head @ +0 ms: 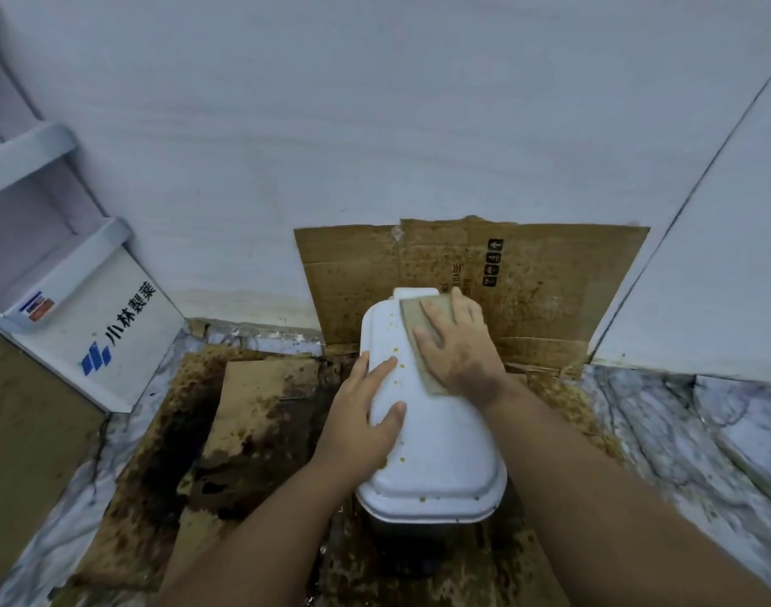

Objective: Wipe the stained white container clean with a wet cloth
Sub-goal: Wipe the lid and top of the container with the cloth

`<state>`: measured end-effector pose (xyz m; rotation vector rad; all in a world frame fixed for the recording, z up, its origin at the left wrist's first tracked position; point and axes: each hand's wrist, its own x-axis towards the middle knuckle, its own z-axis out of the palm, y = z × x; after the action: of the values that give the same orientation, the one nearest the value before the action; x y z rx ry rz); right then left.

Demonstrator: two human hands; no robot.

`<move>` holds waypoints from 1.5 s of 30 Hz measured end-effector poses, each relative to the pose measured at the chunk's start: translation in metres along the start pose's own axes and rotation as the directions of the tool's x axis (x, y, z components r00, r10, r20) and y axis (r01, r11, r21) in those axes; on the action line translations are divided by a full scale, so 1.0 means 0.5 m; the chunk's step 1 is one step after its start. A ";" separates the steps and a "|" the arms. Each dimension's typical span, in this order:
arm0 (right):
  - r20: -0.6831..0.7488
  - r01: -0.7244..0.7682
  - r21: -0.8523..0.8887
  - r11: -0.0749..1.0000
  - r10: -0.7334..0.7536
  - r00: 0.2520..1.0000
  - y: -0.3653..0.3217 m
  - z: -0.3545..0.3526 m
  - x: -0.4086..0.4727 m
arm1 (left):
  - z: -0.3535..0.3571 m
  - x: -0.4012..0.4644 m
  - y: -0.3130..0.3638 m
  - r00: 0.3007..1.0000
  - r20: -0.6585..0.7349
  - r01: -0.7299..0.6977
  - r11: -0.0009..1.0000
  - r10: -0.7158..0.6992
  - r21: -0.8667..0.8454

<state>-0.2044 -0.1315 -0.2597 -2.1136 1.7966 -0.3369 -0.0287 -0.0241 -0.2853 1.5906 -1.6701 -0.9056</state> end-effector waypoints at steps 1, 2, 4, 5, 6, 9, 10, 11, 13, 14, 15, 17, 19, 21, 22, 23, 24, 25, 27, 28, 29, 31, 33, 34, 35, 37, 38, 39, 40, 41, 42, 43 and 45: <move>-0.041 0.023 0.095 0.995 -0.019 0.999 0.007 0.007 -0.053 | 0.000 -0.001 -0.004 1.000 -0.004 -0.015 1.000 0.015 -0.003; -0.078 0.046 0.169 0.984 -0.033 0.996 0.014 0.012 -0.108 | 0.002 -0.002 -0.009 0.999 -0.010 -0.030 1.000 0.030 -0.007; -0.054 0.008 0.246 0.969 0.005 0.999 0.014 0.019 -0.200 | 0.004 -0.003 -0.016 0.999 -0.013 -0.036 0.999 0.035 -0.010; -0.014 -0.025 0.252 0.967 0.029 0.999 0.010 0.017 -0.225 | 0.005 -0.004 -0.018 0.999 -0.007 -0.033 0.999 0.032 -0.004; 0.029 -0.070 0.249 0.966 0.064 0.997 0.008 0.012 -0.229 | 0.006 -0.004 -0.020 1.000 -0.001 -0.031 1.000 0.031 0.003; 0.013 -0.025 0.135 0.990 0.024 1.000 0.002 0.009 -0.142 | 0.005 0.000 -0.021 0.999 0.001 -0.033 0.999 0.033 0.013; 0.005 -0.001 0.058 0.998 0.000 1.000 -0.002 0.007 -0.094 | 0.004 0.002 -0.020 0.999 0.000 -0.034 0.999 0.034 0.013; 0.002 0.010 -0.036 0.999 -0.010 1.000 -0.009 0.008 -0.039 | 0.004 0.002 -0.020 0.999 0.001 -0.035 0.999 0.035 0.012; 0.040 -0.034 -0.117 0.992 0.039 0.998 -0.043 -0.013 0.055 | 0.005 0.001 -0.023 0.999 0.007 -0.041 0.999 0.041 0.010; 0.076 -0.028 -0.142 0.990 0.039 0.996 -0.063 -0.024 0.097 | 0.005 0.001 -0.025 0.999 0.005 -0.044 0.999 0.044 0.008; 0.130 -0.015 -0.156 0.988 0.035 0.991 -0.085 -0.038 0.131 | 0.004 0.002 -0.027 0.999 0.002 -0.045 0.999 0.045 0.008; 0.214 -0.014 -0.152 0.988 0.047 0.976 -0.113 -0.058 0.172 | 0.003 0.003 -0.029 0.999 0.001 -0.041 0.999 0.041 0.008; 0.216 0.006 -0.155 0.988 0.027 0.976 -0.111 -0.057 0.174 | 0.004 0.003 -0.028 0.999 -0.001 -0.037 0.999 0.037 0.006; 0.168 0.019 -0.149 0.989 0.006 0.986 -0.089 -0.045 0.157 | 0.006 0.002 -0.028 0.999 -0.004 -0.043 0.999 0.043 0.004; 0.132 0.003 -0.142 0.990 0.016 0.991 -0.074 -0.038 0.141 | 0.007 0.002 -0.030 0.999 -0.005 -0.044 0.999 0.044 0.002; 0.073 -0.010 -0.132 0.991 0.020 0.997 -0.057 -0.031 0.122 | 0.008 0.002 -0.031 0.999 -0.005 -0.041 0.999 0.041 0.000; 0.004 -0.015 -0.111 0.994 0.015 1.000 -0.039 -0.022 0.092 | 0.009 0.003 -0.032 0.999 -0.006 -0.036 0.999 0.036 -0.003; -0.058 0.011 -0.065 0.998 -0.015 0.998 -0.022 -0.013 0.055 | 0.010 0.003 -0.033 0.999 -0.007 -0.036 0.999 0.036 -0.005; -0.106 0.066 0.105 0.992 -0.055 0.993 0.005 0.002 -0.031 | 0.011 0.001 -0.035 0.999 -0.007 -0.046 0.999 0.046 -0.011; -0.074 0.035 0.203 0.978 -0.020 0.997 0.015 0.008 -0.073 | 0.012 0.000 -0.034 0.999 -0.008 -0.048 0.999 0.048 -0.014; -0.017 -0.027 0.287 0.958 0.034 0.999 0.022 0.009 -0.111 | 0.012 -0.001 -0.032 0.999 -0.006 -0.047 0.999 0.046 -0.019; 0.050 -0.091 0.362 0.928 0.078 0.996 0.023 0.001 -0.156 | 0.013 -0.002 -0.027 0.999 0.002 -0.037 0.999 0.037 -0.026; 0.045 -0.070 0.336 0.939 0.058 0.997 0.016 -0.010 -0.138 | 0.014 0.000 -0.027 0.999 0.003 -0.033 0.999 0.033 -0.029; 0.049 -0.054 0.286 0.957 0.042 0.998 0.011 -0.017 -0.104 | 0.013 0.001 -0.028 0.999 -0.001 -0.035 0.999 0.035 -0.030; 0.062 -0.040 0.219 0.975 0.027 0.998 0.003 -0.024 -0.060 | 0.012 0.003 -0.029 0.999 -0.005 -0.037 0.999 0.037 -0.030; 0.086 -0.049 0.094 0.994 0.041 0.995 -0.007 -0.026 0.052 | 0.010 0.002 -0.032 0.999 -0.009 -0.044 0.999 0.044 -0.026; 0.109 -0.070 0.047 0.996 0.065 0.992 -0.017 -0.029 0.102 | 0.010 0.001 -0.033 0.999 -0.011 -0.047 0.999 0.047 -0.021; 0.158 -0.086 0.004 0.996 0.085 0.984 -0.029 -0.029 0.149 | 0.009 0.002 -0.033 0.999 -0.012 -0.046 0.999 0.046 -0.019; 0.221 -0.095 -0.041 0.995 0.102 0.970 -0.044 -0.030 0.180 | 0.009 0.003 -0.034 0.999 -0.010 -0.042 0.999 0.041 -0.019; 0.258 -0.087 -0.068 0.994 0.102 0.961 -0.059 -0.031 0.202 | 0.009 0.004 -0.034 0.999 -0.007 -0.036 0.999 0.036 -0.020; 0.247 -0.087 -0.090 0.992 0.107 0.963 -0.069 -0.029 0.211 | 0.008 0.004 -0.035 0.999 -0.004 -0.033 0.999 0.033 -0.019; 0.207 -0.107 -0.102 0.989 0.126 0.970 -0.078 -0.030 0.210 | 0.008 0.005 -0.035 1.000 -0.002 -0.031 0.999 0.031 -0.016; 0.122 -0.146 -0.059 0.987 0.153 0.981 -0.075 -0.030 0.185 | 0.007 0.004 -0.034 0.999 0.003 -0.032 0.999 0.033 -0.013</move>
<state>-0.1608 -0.2189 -0.2344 -1.9696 1.8930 -0.1173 -0.0225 -0.0264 -0.3014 1.5499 -1.6839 -0.9008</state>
